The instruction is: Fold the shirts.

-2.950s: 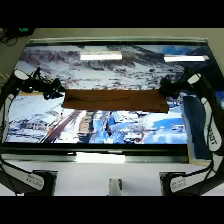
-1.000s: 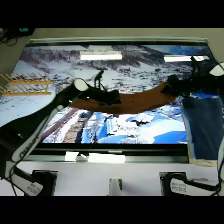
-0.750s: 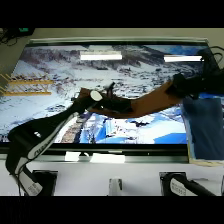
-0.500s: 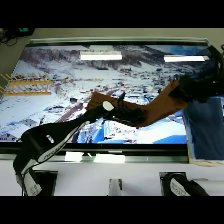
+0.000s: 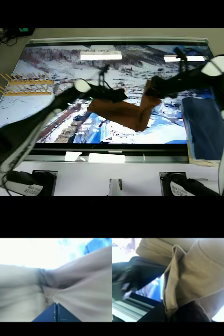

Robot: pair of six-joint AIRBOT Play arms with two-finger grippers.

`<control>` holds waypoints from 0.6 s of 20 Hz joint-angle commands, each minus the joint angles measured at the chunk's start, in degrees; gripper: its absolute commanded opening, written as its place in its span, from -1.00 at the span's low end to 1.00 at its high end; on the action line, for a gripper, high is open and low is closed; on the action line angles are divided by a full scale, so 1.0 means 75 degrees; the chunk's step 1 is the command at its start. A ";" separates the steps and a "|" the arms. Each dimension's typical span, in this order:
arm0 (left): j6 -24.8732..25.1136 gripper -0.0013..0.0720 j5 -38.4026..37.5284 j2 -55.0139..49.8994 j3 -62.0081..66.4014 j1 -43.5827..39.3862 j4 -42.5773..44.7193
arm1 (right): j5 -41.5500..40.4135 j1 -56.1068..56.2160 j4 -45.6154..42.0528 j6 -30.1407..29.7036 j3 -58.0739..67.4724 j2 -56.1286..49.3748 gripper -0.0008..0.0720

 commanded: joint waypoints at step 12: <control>-0.0679 -0.89 -0.2291 0.5281 -0.0102 0.2605 0.2468 | -0.3104 0.1775 0.3899 -0.0857 0.0003 -0.3518 0.92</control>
